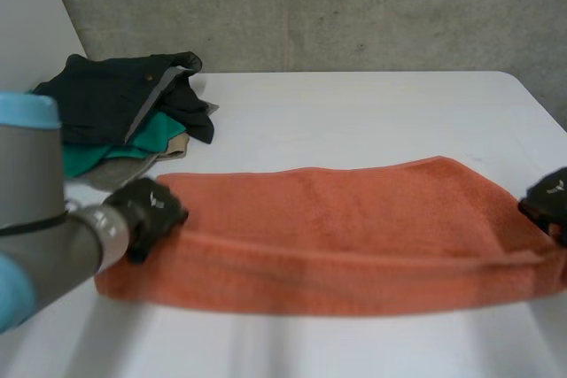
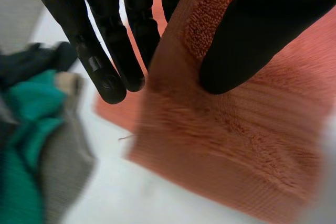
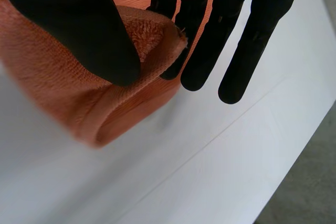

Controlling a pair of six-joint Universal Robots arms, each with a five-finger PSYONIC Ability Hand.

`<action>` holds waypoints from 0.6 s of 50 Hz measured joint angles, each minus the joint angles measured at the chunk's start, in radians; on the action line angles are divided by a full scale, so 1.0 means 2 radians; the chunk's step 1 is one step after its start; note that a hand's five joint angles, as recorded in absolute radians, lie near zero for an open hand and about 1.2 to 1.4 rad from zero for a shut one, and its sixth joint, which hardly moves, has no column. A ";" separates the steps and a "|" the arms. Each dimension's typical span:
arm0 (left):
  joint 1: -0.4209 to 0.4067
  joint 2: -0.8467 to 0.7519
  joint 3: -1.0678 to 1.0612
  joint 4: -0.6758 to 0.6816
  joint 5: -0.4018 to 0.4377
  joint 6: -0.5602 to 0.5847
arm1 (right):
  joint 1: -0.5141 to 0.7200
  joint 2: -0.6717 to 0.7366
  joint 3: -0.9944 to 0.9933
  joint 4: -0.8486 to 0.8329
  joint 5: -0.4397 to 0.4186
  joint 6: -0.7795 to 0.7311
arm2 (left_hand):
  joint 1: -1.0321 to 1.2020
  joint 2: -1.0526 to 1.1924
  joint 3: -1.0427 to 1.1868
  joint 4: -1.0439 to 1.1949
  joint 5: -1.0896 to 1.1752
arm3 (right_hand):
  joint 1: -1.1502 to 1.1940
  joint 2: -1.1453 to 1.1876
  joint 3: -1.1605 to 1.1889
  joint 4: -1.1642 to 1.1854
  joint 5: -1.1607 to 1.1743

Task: Fold the laundry.

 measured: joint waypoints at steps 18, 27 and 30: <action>-0.005 -0.145 0.384 0.276 -0.040 -0.063 | 0.078 0.078 -0.316 -0.316 0.092 0.302 | 0.000 0.000 0.000 0.000 0.000 | 0.000 0.000 0.001 0.000 0.002; 0.011 -0.130 0.397 0.340 -0.037 -0.140 | 0.079 0.055 -0.295 -0.443 0.079 0.373 | 0.000 0.000 0.000 0.000 0.003 | 0.000 0.000 0.001 0.000 0.008; 0.012 -0.131 0.376 0.325 -0.034 -0.147 | 0.081 0.061 -0.279 -0.431 0.071 0.364 | 0.000 0.000 0.000 0.000 0.003 | 0.000 0.000 0.001 0.000 0.008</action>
